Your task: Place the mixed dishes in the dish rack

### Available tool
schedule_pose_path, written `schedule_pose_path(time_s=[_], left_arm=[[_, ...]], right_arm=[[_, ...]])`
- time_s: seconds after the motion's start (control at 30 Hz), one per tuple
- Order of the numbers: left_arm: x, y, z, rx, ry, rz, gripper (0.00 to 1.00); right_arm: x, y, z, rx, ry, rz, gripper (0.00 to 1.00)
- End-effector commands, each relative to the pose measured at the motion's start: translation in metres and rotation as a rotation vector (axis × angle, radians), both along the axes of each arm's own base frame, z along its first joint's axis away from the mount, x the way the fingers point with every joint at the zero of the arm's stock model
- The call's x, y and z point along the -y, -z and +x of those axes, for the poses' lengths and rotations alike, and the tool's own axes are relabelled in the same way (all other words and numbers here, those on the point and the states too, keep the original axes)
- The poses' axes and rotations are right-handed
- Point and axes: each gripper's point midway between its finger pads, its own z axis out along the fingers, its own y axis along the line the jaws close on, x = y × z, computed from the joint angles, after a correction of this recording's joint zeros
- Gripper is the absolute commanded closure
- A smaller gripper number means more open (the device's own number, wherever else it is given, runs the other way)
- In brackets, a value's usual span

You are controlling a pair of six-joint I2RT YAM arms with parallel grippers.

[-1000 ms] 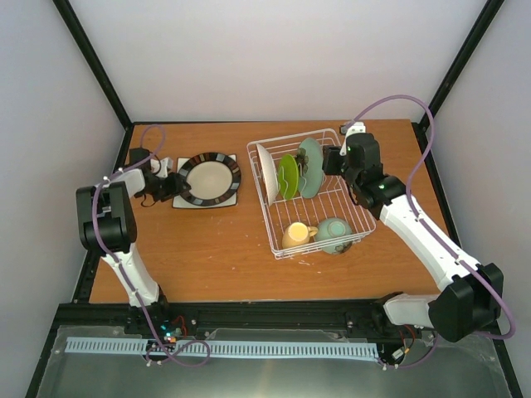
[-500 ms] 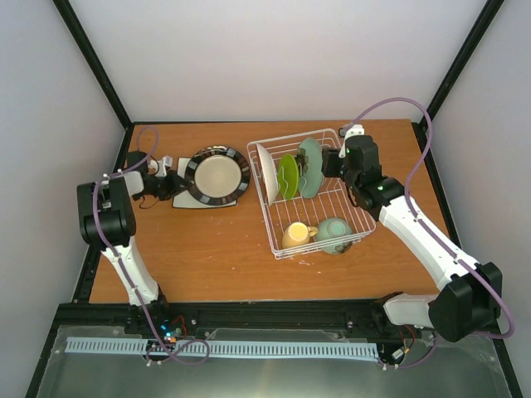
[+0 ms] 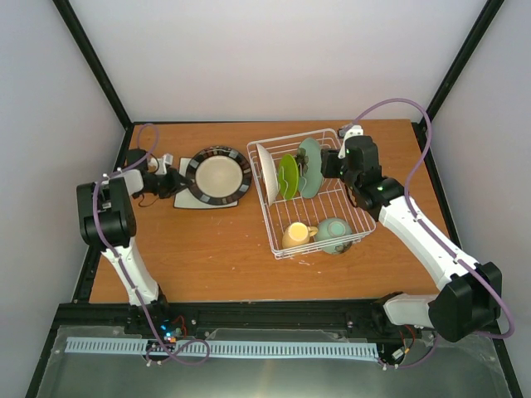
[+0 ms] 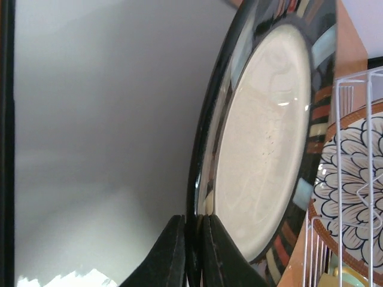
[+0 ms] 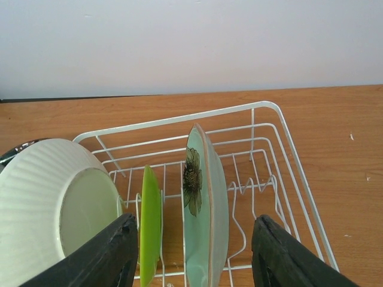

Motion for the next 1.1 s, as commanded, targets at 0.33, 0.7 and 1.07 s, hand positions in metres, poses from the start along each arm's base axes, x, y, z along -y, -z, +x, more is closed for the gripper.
schedule_pose_path(time_s=[0.33, 0.7, 1.07], left_arm=[[-0.032, -0.069, 0.041, 0.200, 0.029, 0.023, 0.99], [-0.036, -0.081, 0.029, 0.281, 0.083, -0.124, 0.99], [-0.042, -0.107, 0.019, 0.394, 0.144, -0.315, 0.99]], right_arm=[[-0.024, -0.024, -0.008, 0.049, -0.140, 0.087, 0.49], [-0.121, -0.037, -0.040, -0.008, -0.715, 0.336, 0.48], [-0.193, -0.030, -0.044, -0.099, -1.005, 0.391, 0.48]])
